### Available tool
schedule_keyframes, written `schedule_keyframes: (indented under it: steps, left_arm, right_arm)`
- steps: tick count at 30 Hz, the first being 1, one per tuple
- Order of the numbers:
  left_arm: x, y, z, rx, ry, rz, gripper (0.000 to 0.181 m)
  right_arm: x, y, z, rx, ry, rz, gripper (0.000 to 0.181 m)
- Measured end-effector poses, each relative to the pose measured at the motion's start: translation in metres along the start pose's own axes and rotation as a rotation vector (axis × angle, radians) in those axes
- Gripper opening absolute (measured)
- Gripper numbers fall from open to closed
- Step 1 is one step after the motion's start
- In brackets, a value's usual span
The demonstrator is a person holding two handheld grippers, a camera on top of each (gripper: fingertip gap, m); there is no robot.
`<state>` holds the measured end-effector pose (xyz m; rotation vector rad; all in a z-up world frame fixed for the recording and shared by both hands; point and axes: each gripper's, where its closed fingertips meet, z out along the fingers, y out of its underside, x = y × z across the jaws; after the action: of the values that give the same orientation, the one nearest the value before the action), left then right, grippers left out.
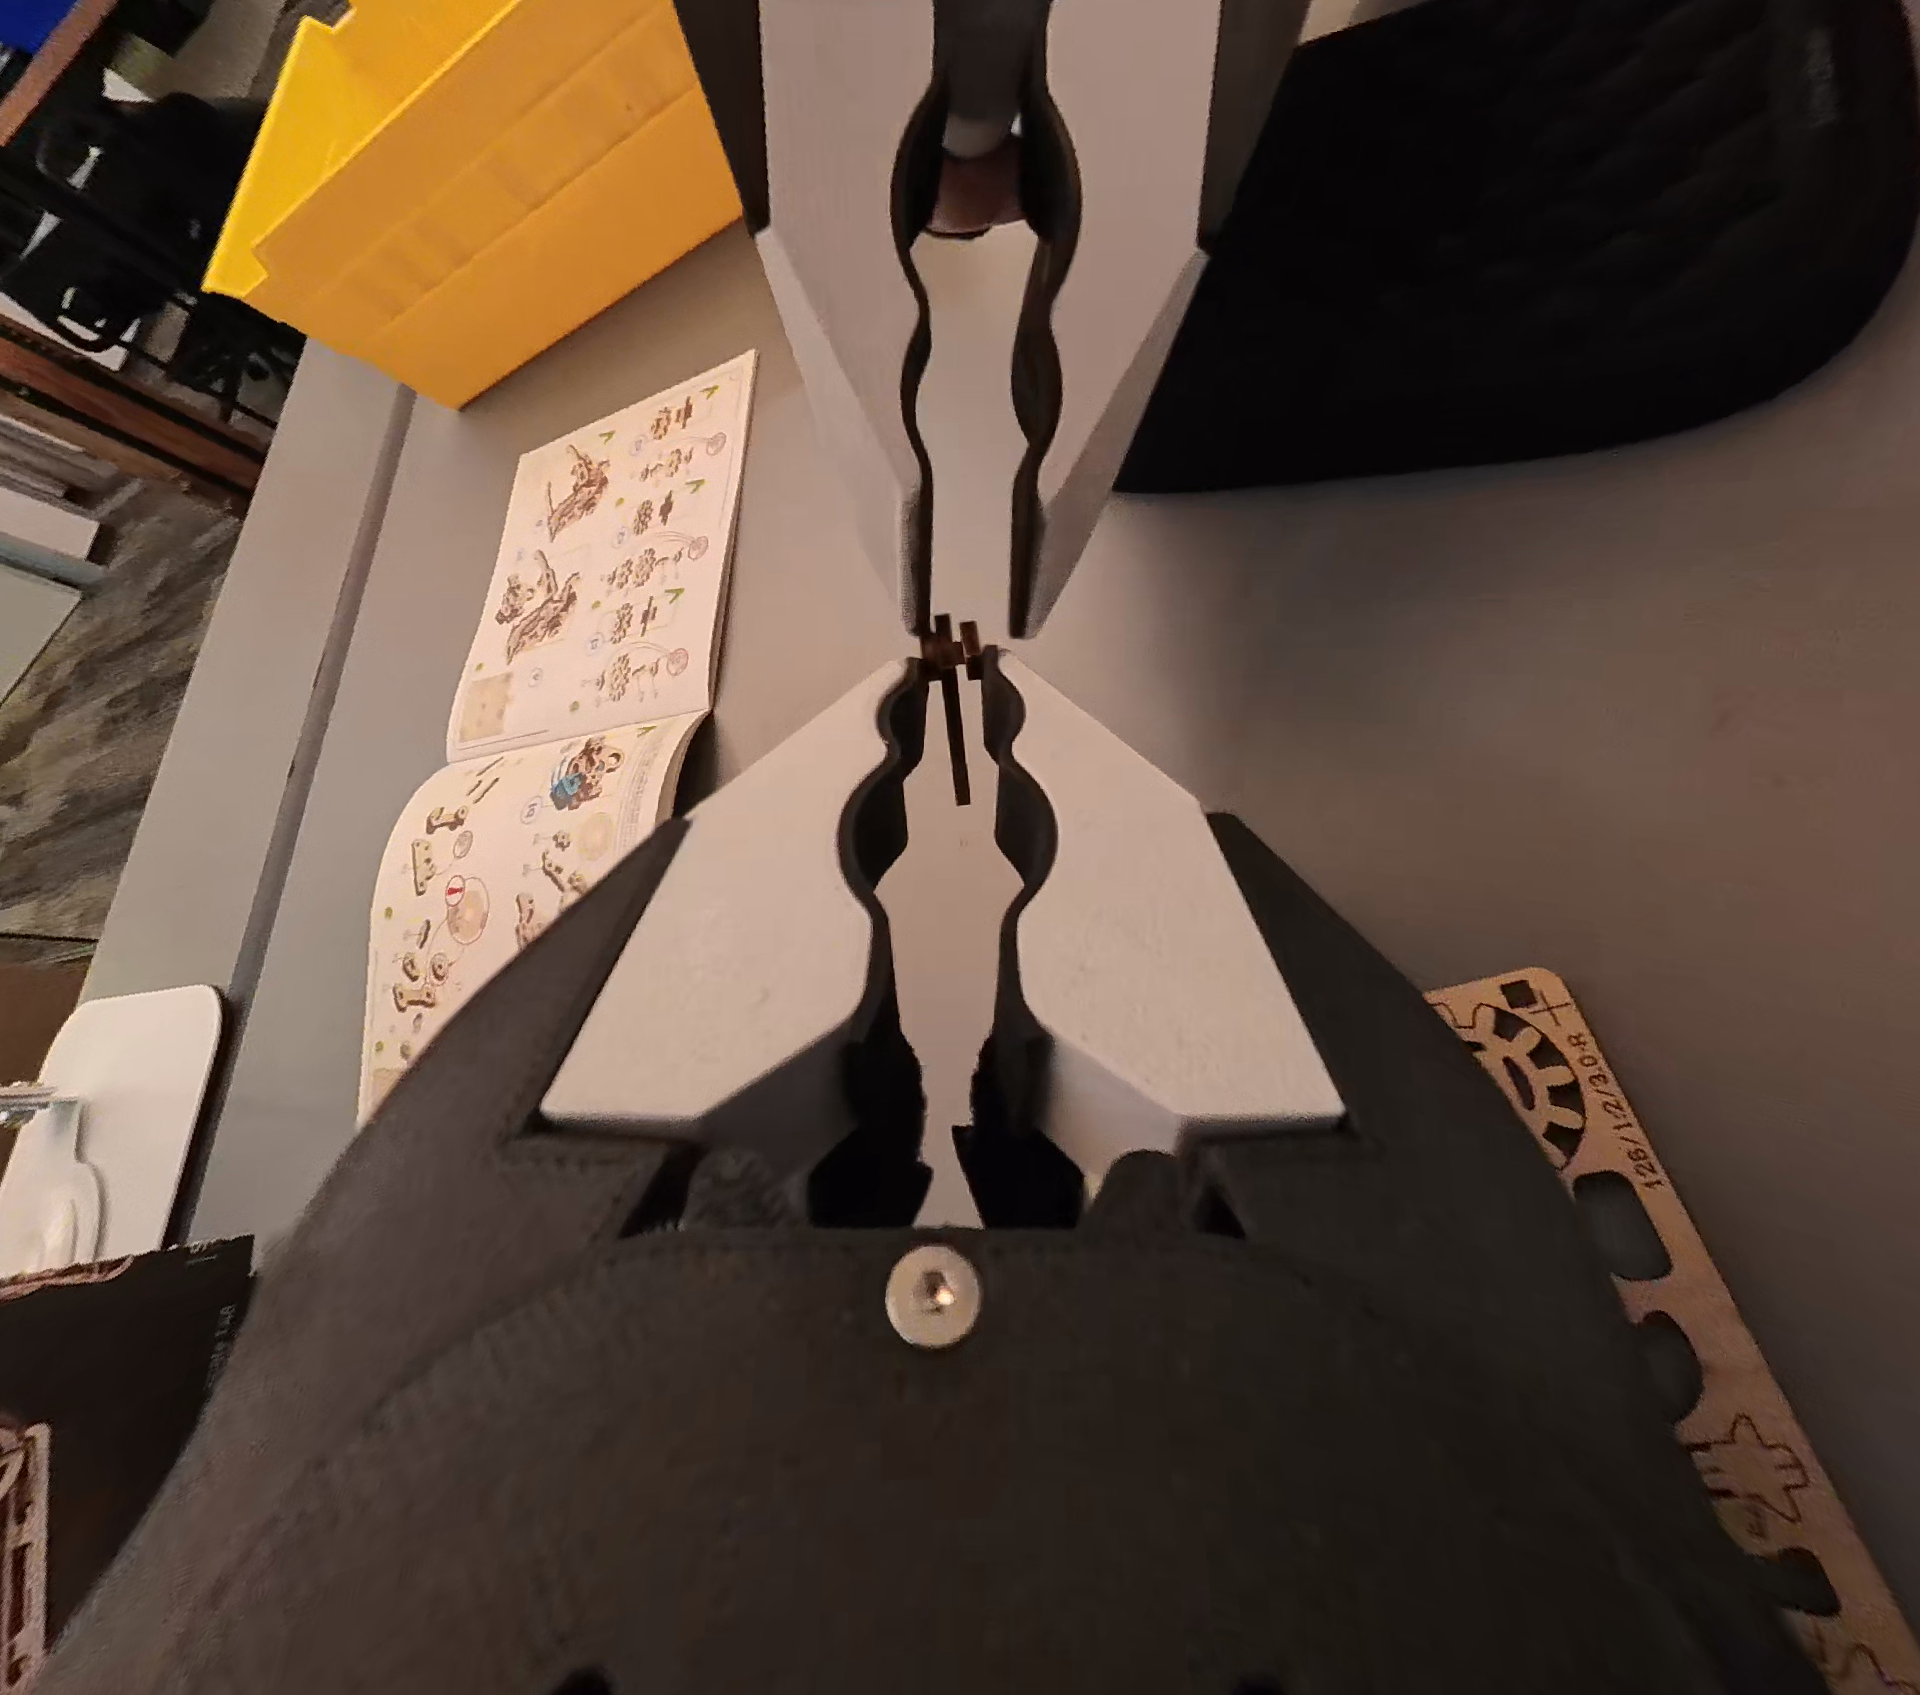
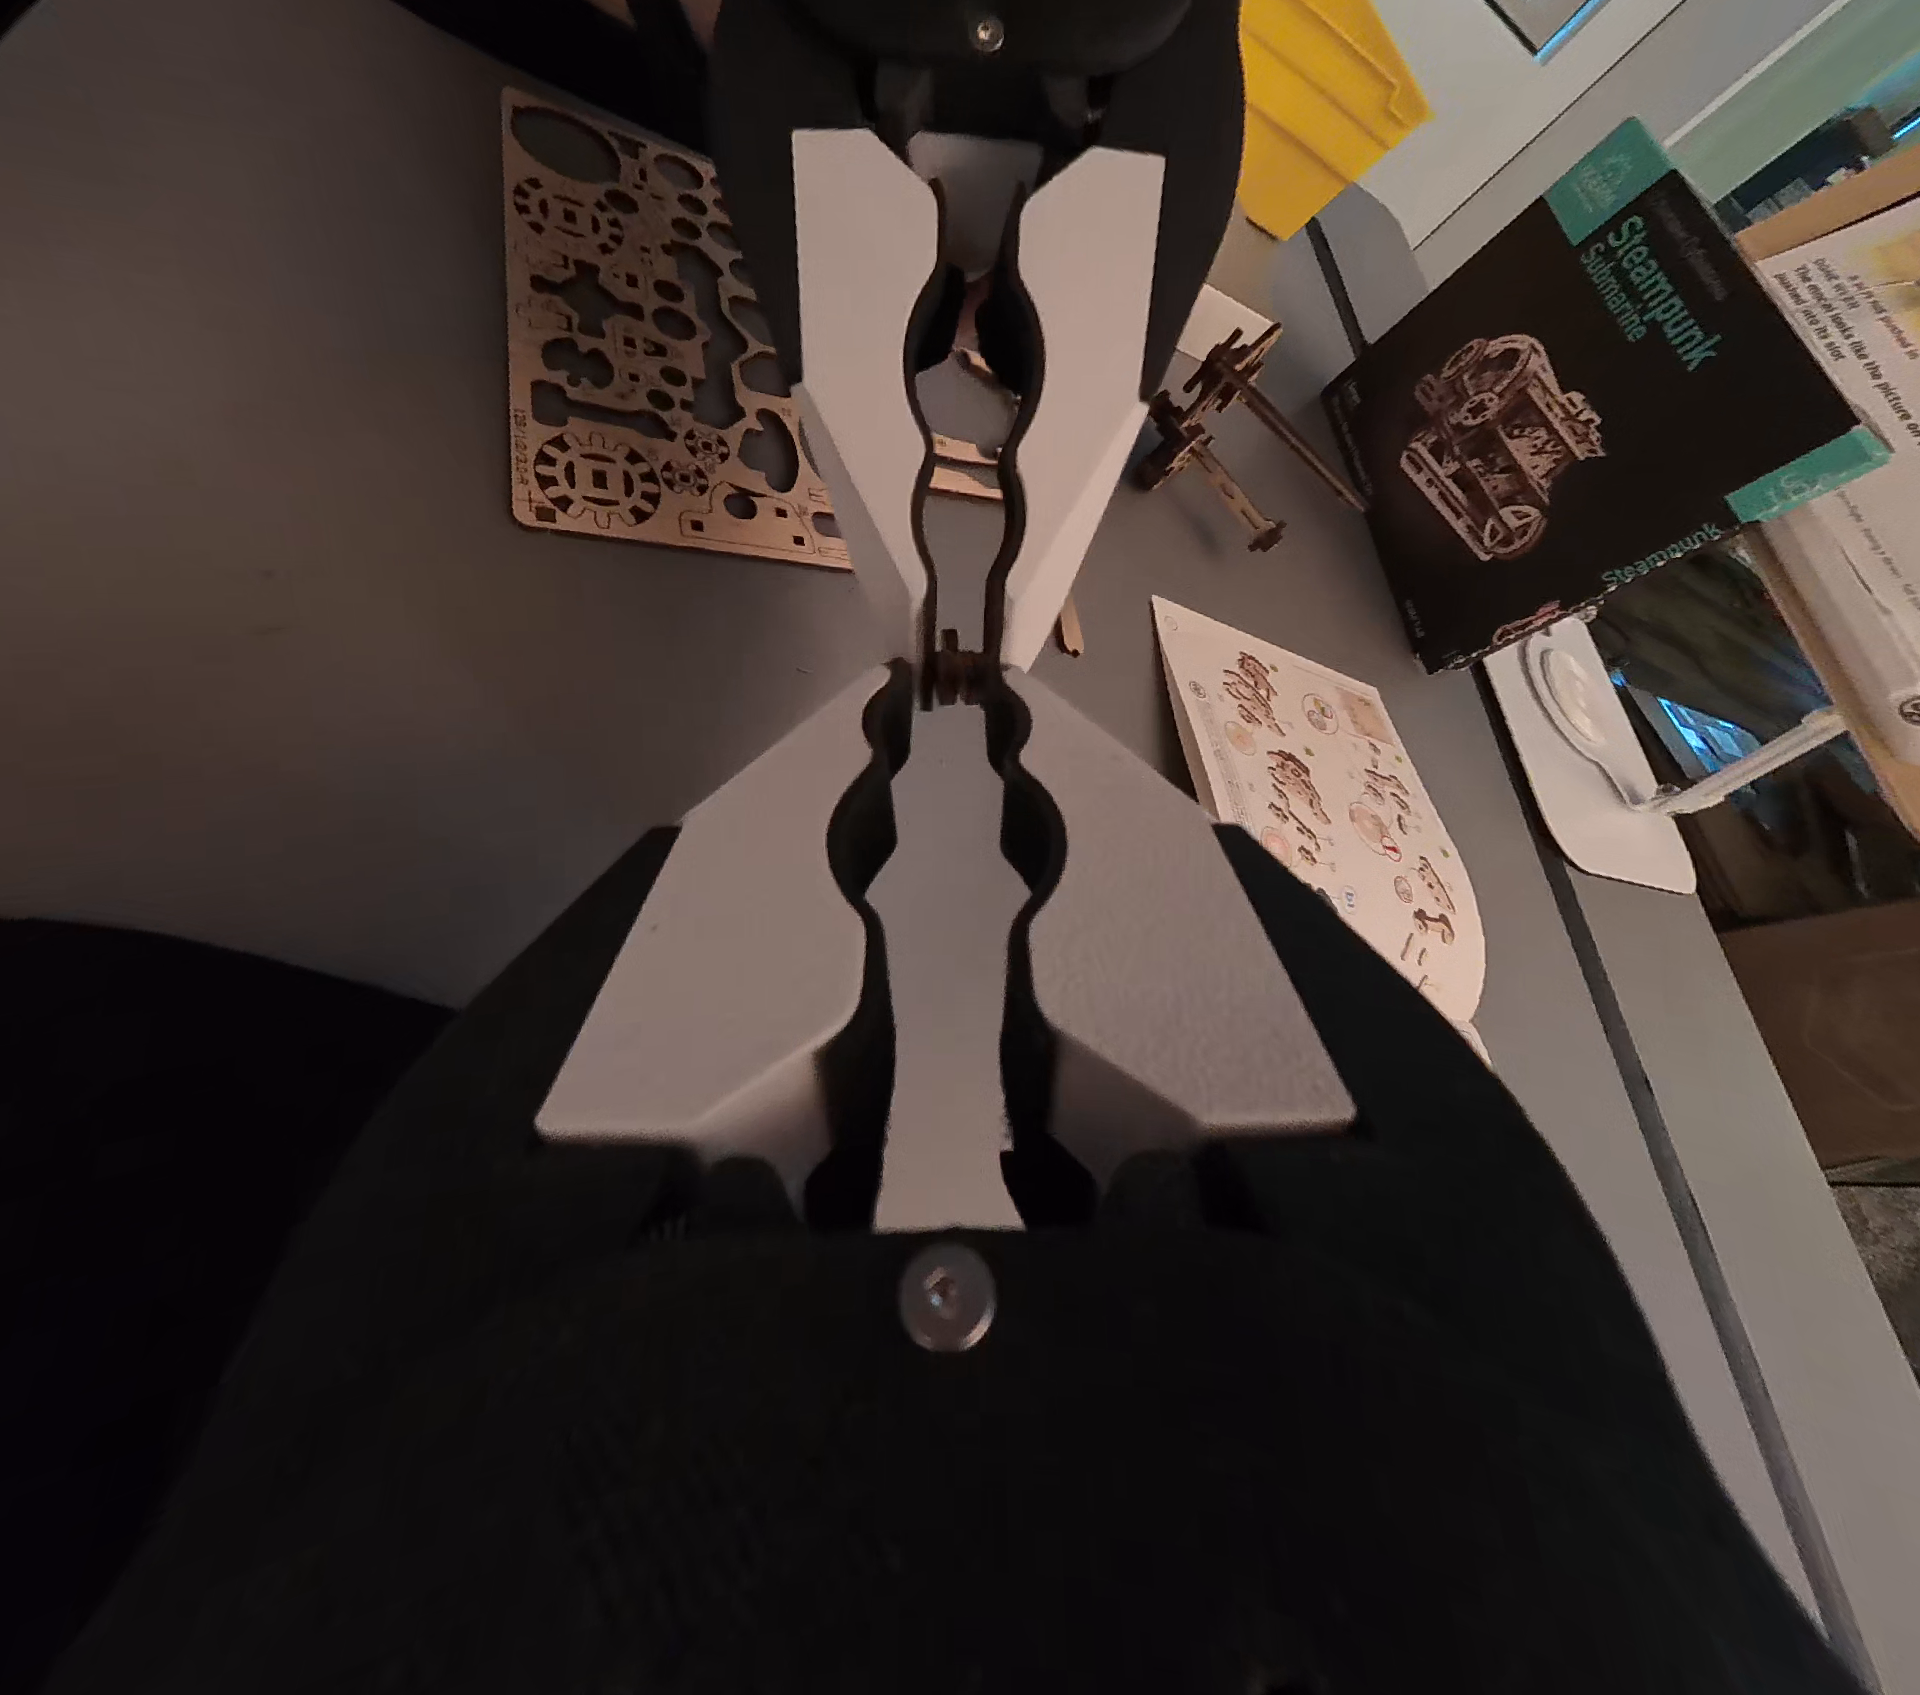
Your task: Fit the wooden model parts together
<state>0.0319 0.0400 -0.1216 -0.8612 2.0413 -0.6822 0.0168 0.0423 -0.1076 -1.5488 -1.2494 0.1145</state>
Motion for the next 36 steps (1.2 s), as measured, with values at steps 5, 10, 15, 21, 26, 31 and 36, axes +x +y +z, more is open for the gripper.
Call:
schedule_keyframes:
  steps: [5, 10, 15, 21, 26, 31, 36]
  left_arm:
    - [0.001, 0.0, 0.0, -0.017, 0.011, 0.009, 0.009]
    - [0.005, 0.005, 0.003, -0.054, 0.027, 0.024, 0.009]
    - [0.004, -0.001, 0.001, 0.034, 0.055, -0.085, 0.009]
    - [-0.005, 0.003, 0.006, 0.022, -0.057, -0.026, 0.013]
    - [-0.008, 0.012, 0.008, -0.013, -0.053, -0.054, 0.0]
    - [-0.016, 0.021, 0.007, -0.085, -0.105, 0.007, 0.0]
    - [-0.013, 0.025, 0.008, -0.11, -0.089, 0.025, 0.0]
  right_arm:
    - [0.002, 0.0, 0.0, -0.007, 0.002, 0.014, 0.007]
    - [-0.003, 0.005, 0.003, -0.037, -0.019, 0.005, 0.007]
    - [0.001, 0.002, -0.002, -0.002, -0.018, 0.026, 0.005]
    - [0.008, -0.006, -0.01, 0.082, -0.019, 0.098, 0.005]
    - [0.011, -0.004, -0.012, 0.096, -0.01, 0.105, 0.005]
    - [0.009, -0.003, -0.005, 0.073, -0.011, 0.128, 0.022]
    - [0.011, -0.002, -0.001, 0.054, 0.043, 0.073, 0.016]
